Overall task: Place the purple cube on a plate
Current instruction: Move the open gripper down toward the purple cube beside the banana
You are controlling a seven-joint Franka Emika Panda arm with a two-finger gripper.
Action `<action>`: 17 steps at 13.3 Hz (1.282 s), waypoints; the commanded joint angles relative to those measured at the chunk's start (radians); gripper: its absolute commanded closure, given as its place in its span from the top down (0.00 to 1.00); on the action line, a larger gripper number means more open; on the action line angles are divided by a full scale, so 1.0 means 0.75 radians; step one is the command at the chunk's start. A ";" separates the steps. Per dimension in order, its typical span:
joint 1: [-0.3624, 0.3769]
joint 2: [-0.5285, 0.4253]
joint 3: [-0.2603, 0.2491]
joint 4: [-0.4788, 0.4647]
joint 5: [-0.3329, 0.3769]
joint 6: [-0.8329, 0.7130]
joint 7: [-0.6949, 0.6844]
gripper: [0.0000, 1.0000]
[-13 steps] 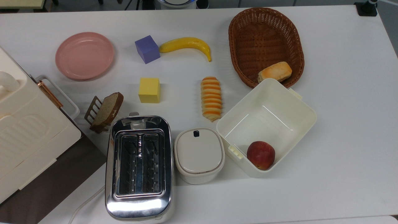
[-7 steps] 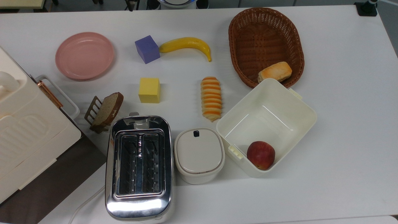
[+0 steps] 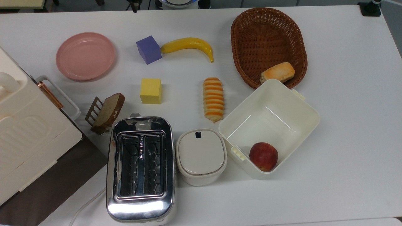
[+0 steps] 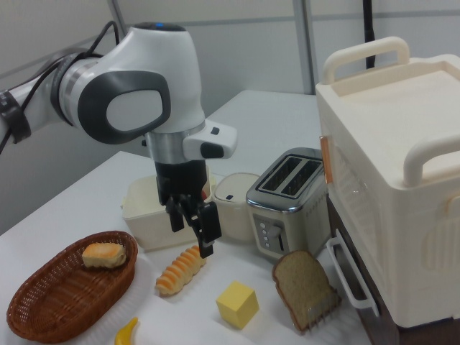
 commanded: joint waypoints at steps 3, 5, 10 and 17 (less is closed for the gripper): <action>-0.005 -0.321 0.110 -0.514 -0.022 0.355 0.050 1.00; 0.005 -0.354 0.118 -0.594 -0.024 0.392 0.049 1.00; 0.003 -0.443 0.181 -0.905 -0.134 0.607 -0.033 1.00; -0.042 -0.445 0.183 -1.079 -0.270 0.683 -0.590 1.00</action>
